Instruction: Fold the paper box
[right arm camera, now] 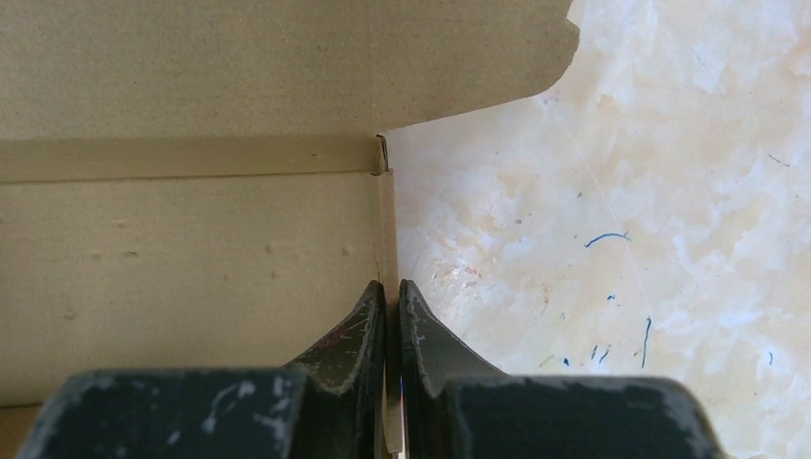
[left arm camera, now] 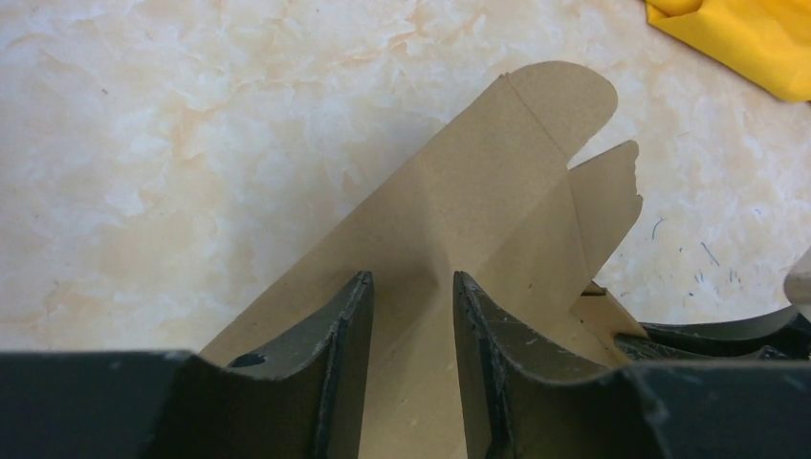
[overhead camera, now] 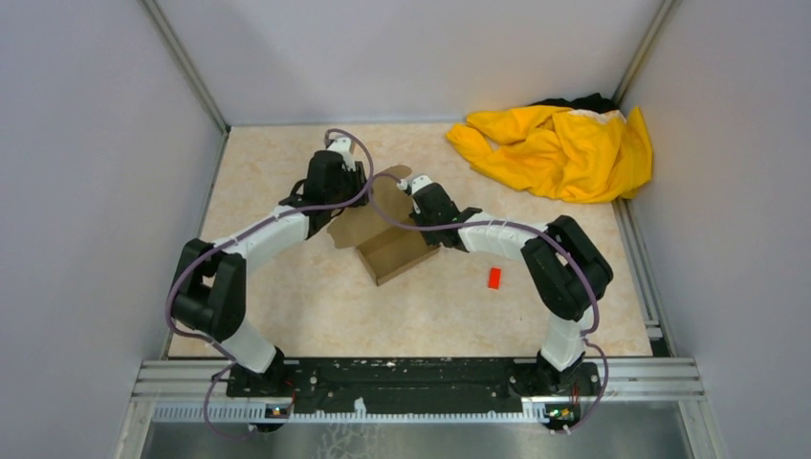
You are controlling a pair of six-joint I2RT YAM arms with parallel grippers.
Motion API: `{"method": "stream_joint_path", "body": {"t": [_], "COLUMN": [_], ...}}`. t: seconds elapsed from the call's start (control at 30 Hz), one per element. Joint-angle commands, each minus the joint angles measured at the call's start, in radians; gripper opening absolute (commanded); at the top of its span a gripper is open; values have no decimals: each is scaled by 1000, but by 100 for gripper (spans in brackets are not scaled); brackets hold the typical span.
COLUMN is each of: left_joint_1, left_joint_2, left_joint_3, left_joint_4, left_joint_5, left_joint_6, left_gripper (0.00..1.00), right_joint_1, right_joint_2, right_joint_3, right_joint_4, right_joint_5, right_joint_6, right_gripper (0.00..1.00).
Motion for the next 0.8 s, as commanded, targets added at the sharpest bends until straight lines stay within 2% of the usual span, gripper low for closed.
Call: {"method": "stream_joint_path", "body": {"t": [0.0,0.33,0.77], "left_joint_1": [6,6,4], "left_joint_2": [23,51,80], "left_joint_3": [-11,-78,-160], "left_joint_4": [15,55,123], "left_joint_5": [70,152,236], "left_joint_6": [-21,-49,-76], "left_gripper": [42,39,36], "right_joint_1": [13,51,78], "right_joint_2": [35,109,177], "right_joint_3": [12,35,37], "right_joint_4": [-107,-95,-57], "right_joint_5": [61,199,341], "right_joint_6": [-18,-18,-38], "right_gripper": [4,0,0]}}
